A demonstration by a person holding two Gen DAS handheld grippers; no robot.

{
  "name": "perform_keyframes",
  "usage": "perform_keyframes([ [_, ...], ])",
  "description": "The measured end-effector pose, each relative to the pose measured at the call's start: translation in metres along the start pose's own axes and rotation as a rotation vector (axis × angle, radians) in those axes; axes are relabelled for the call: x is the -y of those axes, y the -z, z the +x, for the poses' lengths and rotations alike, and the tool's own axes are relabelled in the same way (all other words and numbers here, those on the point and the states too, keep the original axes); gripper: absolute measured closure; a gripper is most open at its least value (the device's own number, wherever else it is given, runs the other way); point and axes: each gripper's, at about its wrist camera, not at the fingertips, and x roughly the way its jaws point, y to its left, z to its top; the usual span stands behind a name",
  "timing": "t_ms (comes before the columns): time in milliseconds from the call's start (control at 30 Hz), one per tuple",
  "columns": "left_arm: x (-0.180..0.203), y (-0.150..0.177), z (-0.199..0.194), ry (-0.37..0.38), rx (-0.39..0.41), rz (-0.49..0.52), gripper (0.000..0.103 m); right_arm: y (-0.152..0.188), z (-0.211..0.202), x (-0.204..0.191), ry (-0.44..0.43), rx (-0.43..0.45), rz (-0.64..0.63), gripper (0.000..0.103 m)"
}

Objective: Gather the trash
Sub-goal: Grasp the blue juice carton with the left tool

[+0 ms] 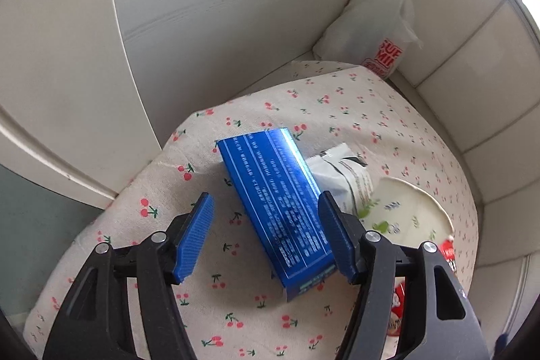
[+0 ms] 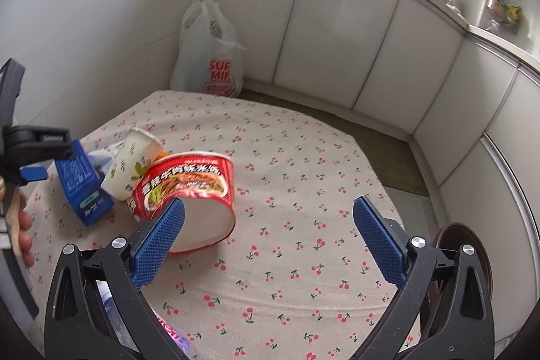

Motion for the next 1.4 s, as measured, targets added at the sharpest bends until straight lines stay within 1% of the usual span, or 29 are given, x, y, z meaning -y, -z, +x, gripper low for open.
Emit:
perform_keyframes([
  [67, -0.006, -0.002, 0.011, 0.006, -0.031, -0.051, 0.034, 0.002, 0.002, -0.002, -0.024, -0.023, -0.013, 0.007],
  [167, -0.009, -0.003, 0.022, 0.033, -0.049, -0.109, 0.026, 0.006, 0.003, -0.007, -0.043, -0.038, -0.044, 0.007],
  [300, -0.007, -0.005, 0.026, 0.046, -0.056, -0.138, 0.025, 0.01, 0.005, -0.012, -0.054, -0.049, -0.085, 0.007],
  [533, 0.004, -0.004, 0.033, 0.053, -0.054, -0.098, 0.024, 0.016, 0.011, -0.017, -0.1, -0.104, -0.137, 0.007],
  [633, 0.007, -0.005, 0.037, 0.076, -0.069, -0.057, 0.024, 0.019, 0.012, -0.023, -0.135, -0.134, -0.158, 0.007],
  [700, 0.008, -0.004, 0.035, 0.09, -0.065, -0.033, 0.028, 0.021, 0.011, -0.026, -0.158, -0.156, -0.177, 0.007],
  [733, 0.01, -0.004, 0.034, 0.103, -0.062, -0.021, 0.035, 0.022, 0.011, -0.029, -0.181, -0.171, -0.19, 0.007],
  [767, 0.012, -0.004, 0.032, 0.101, -0.06, -0.001, 0.038, 0.024, 0.01, -0.032, -0.205, -0.185, -0.202, 0.007],
  [900, 0.018, 0.001, 0.027, 0.111, -0.061, 0.042, 0.044, 0.036, 0.013, -0.046, -0.315, -0.274, -0.278, 0.007],
  [967, 0.019, 0.002, 0.022, 0.133, -0.052, 0.053, 0.055, 0.043, 0.015, -0.055, -0.34, -0.301, -0.327, 0.007],
  [1033, 0.02, 0.002, 0.013, 0.143, -0.044, 0.074, 0.058, 0.048, 0.012, -0.061, -0.388, -0.303, -0.345, 0.007],
  [1100, 0.023, 0.003, 0.002, 0.143, -0.026, 0.107, 0.06, 0.051, 0.012, -0.065, -0.428, -0.332, -0.346, 0.007],
  [1200, 0.026, 0.007, -0.014, 0.155, -0.016, 0.139, 0.067, 0.058, 0.014, -0.068, -0.455, -0.374, -0.357, 0.007],
  [1233, 0.026, 0.009, -0.018, 0.161, -0.014, 0.146, 0.074, 0.06, 0.015, -0.069, -0.468, -0.381, -0.362, 0.007],
  [1267, 0.027, 0.011, -0.024, 0.168, -0.01, 0.156, 0.092, 0.063, 0.015, -0.071, -0.487, -0.395, -0.364, 0.007],
  [1300, 0.029, 0.012, -0.028, 0.173, -0.007, 0.163, 0.099, 0.067, 0.016, -0.072, -0.51, -0.411, -0.364, 0.007],
  [1333, 0.029, 0.014, -0.033, 0.182, -0.007, 0.17, 0.099, 0.069, 0.016, -0.074, -0.523, -0.42, -0.364, 0.007],
  [1367, 0.031, 0.017, -0.037, 0.189, -0.011, 0.18, 0.099, 0.072, 0.017, -0.075, -0.528, -0.427, -0.363, 0.011],
  [1400, 0.031, 0.019, -0.039, 0.188, -0.013, 0.185, 0.099, 0.075, 0.019, -0.077, -0.531, -0.439, -0.361, 0.021],
])
